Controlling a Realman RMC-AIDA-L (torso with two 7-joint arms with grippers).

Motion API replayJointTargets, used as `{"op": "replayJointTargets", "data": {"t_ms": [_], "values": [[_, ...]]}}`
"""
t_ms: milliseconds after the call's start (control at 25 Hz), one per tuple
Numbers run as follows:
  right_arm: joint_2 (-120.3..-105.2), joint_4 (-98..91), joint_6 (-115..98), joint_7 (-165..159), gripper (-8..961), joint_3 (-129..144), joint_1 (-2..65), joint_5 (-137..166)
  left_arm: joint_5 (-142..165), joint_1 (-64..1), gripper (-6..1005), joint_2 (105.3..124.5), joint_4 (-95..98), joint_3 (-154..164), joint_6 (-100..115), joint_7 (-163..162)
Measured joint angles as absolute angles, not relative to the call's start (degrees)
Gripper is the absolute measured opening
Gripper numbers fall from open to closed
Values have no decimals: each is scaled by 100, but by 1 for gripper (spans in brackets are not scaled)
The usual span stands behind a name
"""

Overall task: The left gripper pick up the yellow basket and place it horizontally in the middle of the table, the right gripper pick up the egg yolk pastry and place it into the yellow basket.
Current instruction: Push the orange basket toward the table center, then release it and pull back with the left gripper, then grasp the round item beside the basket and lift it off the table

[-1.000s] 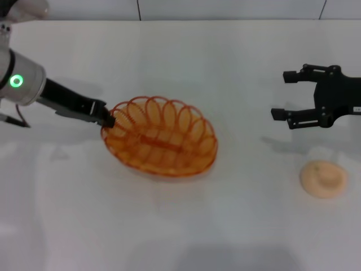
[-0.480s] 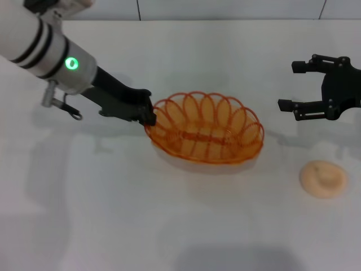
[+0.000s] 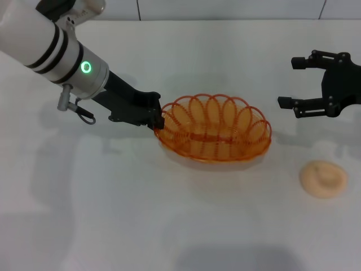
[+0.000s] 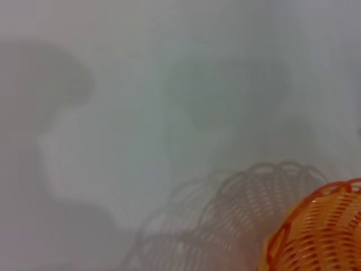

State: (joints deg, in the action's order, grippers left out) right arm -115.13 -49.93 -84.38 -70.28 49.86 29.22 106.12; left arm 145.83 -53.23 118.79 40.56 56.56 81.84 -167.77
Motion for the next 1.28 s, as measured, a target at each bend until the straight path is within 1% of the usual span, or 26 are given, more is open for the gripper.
{"op": "replayJointTargets", "data": {"t_ms": [200, 400, 600, 720, 840, 920, 1040, 1160, 1280], "values": [[-11515, -5045, -8444, -7052, 870, 4975, 2914, 10613, 14562, -5269, 136, 11866, 4052, 5651, 8242, -16782], [-11521, -5052, -8447, -7074, 870, 4974, 2915, 10615, 14547, -5219, 252, 11873, 4086, 5651, 8309, -16711], [-11523, -5054, -8445, -7143, 870, 4974, 2916, 10618, 14296, -5111, 369, 11742, 4158, 5620, 8502, -16375], [-11523, -5054, -8446, -7229, 870, 4974, 2910, 10618, 13844, -4878, 491, 11643, 4388, 5604, 8660, -15791], [-11523, -5062, -8448, -7307, 870, 4978, 2859, 10602, 13215, -4563, 613, 11595, 4587, 5573, 8795, -14915], [-11522, -5099, -8452, -7316, 870, 4983, 2807, 10575, 12888, -4415, 705, 11529, 4619, 5572, 8959, -14379], [-11520, -5134, -8460, -7314, 870, 5008, 2734, 10565, 12752, -4299, 842, 11445, 4648, 5571, 9273, -13620], [-11516, -5160, -8490, -7316, 869, 5029, 2673, 10568, 12827, -4155, 874, 11405, 4723, 5581, 9500, -12917], [-11514, -5173, -8611, -7292, 869, 5046, 2607, 10599, 13015, -3966, 874, 11361, 4899, 5502, 9614, -12257]]}}
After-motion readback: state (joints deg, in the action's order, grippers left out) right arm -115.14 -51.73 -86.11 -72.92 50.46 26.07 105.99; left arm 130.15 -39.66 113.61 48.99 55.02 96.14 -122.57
